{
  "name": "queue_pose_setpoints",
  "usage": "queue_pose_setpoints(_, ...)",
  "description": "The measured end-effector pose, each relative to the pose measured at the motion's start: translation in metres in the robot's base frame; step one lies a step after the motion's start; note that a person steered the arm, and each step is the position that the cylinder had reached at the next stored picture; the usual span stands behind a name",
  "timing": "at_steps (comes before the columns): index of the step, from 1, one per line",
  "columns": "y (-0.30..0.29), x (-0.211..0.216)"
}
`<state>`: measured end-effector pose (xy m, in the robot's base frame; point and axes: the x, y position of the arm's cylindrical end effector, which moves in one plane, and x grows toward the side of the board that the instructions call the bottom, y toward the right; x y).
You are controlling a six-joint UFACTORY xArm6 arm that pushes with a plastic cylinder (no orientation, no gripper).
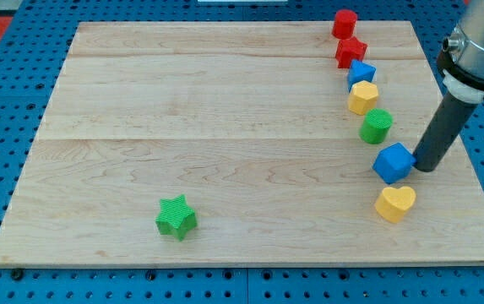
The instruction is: Push the green star towards the heart
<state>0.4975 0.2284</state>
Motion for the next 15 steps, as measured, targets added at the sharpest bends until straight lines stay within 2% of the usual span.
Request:
queue_pose_setpoints(2,-0.014,0.000)
queue_pose_setpoints(3,0.013,0.007)
queue_pose_setpoints(4,0.036,0.094)
queue_pose_setpoints(5,-0.004,0.120)
queue_pose_setpoints(6,-0.139,0.120)
queue_pose_setpoints(7,-0.298,0.117)
queue_pose_setpoints(8,-0.404,0.100)
queue_pose_setpoints(9,-0.394,0.067)
queue_pose_setpoints(12,-0.245,0.082)
queue_pose_setpoints(13,-0.204,0.082)
queue_pose_setpoints(14,-0.191,0.076)
queue_pose_setpoints(15,-0.166,0.120)
